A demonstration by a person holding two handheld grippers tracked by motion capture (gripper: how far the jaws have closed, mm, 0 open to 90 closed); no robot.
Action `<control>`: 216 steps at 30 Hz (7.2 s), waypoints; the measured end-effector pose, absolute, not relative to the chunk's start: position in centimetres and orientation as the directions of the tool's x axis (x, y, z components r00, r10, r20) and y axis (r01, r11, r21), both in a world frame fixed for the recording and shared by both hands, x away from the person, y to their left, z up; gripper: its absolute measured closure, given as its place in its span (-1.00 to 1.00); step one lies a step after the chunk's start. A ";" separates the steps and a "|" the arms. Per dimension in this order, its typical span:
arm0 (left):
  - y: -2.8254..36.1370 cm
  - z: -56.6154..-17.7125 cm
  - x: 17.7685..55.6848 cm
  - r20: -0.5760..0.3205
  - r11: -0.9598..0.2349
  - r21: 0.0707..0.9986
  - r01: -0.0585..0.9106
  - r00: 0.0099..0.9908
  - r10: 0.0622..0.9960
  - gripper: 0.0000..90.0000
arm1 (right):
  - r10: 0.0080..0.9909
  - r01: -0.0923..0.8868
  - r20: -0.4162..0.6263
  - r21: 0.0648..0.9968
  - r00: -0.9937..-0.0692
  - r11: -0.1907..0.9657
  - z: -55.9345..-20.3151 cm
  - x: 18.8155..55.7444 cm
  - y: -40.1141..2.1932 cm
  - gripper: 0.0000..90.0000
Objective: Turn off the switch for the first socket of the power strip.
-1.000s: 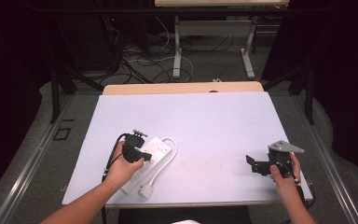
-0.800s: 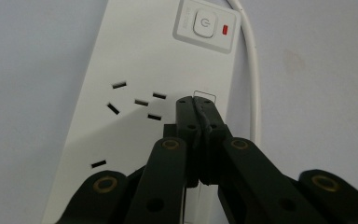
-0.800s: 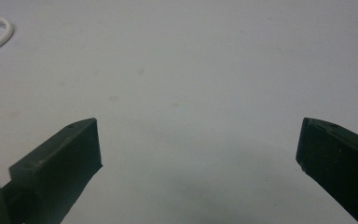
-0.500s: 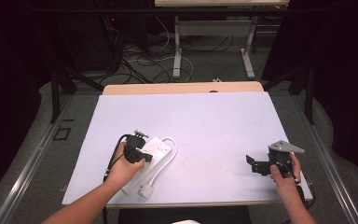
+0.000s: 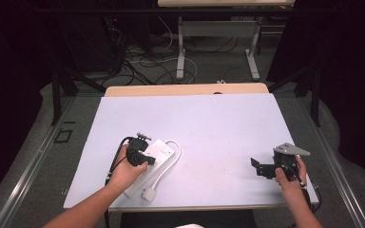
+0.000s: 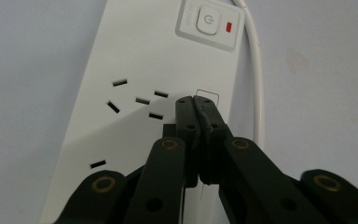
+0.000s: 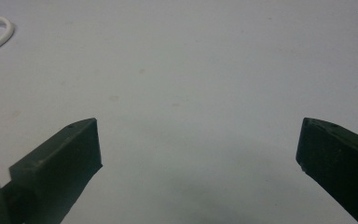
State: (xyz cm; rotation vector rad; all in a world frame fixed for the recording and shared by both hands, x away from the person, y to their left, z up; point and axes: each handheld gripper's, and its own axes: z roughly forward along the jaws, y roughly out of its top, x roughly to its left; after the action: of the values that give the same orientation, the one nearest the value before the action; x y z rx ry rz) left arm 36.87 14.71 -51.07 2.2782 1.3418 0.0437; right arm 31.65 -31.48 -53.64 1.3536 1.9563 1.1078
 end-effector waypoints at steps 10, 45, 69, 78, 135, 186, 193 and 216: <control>14.7 -51.1 36.8 -0.206 -0.407 0.429 0.807 0.526 0.825 0.99 | 0.927 0.513 0.045 0.842 -0.371 0.165 -53.7 31.7 -31.4 -1.00; 14.7 -51.3 36.7 -0.191 -0.415 0.433 0.800 0.532 0.825 1.00 | 0.927 0.513 0.045 0.842 -0.372 0.165 -53.7 31.7 -31.4 -1.00; 14.7 -50.6 36.7 -0.171 -0.438 0.435 0.786 0.550 0.817 0.83 | 0.928 0.514 0.046 0.842 -0.371 0.163 -53.7 31.7 -31.5 -1.00; 14.9 -50.0 36.4 -0.143 -0.458 0.483 0.746 0.583 0.800 0.52 | 0.928 0.516 0.042 0.840 -0.369 0.167 -53.7 31.7 -31.5 -1.00; 19.1 -48.5 34.5 -0.174 -0.262 0.731 0.630 0.544 0.821 -0.99 | 0.930 0.507 0.044 0.847 -0.365 0.159 -53.6 31.6 -31.5 -1.00; 28.8 -51.5 31.9 -0.238 0.037 0.828 0.560 0.291 0.927 -0.99 | 0.931 0.509 0.051 0.848 -0.361 0.150 -53.5 31.7 -31.9 -1.00; 29.1 -52.3 31.9 -0.244 0.043 0.828 0.559 0.291 0.925 -0.99 | 0.936 0.513 0.060 0.848 -0.348 0.137 -53.7 31.7 -32.0 -1.00; 29.5 -54.1 32.3 -0.254 0.039 0.799 0.601 0.279 0.926 -0.99 | 0.936 0.514 0.064 0.847 -0.347 0.133 -53.6 31.7 -32.4 -1.00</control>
State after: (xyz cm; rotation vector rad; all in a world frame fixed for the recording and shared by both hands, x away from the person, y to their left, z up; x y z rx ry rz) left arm 32.28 29.48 -54.05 1.6598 1.4193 0.4602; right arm 31.68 -32.44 -53.58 1.3899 1.9249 1.1260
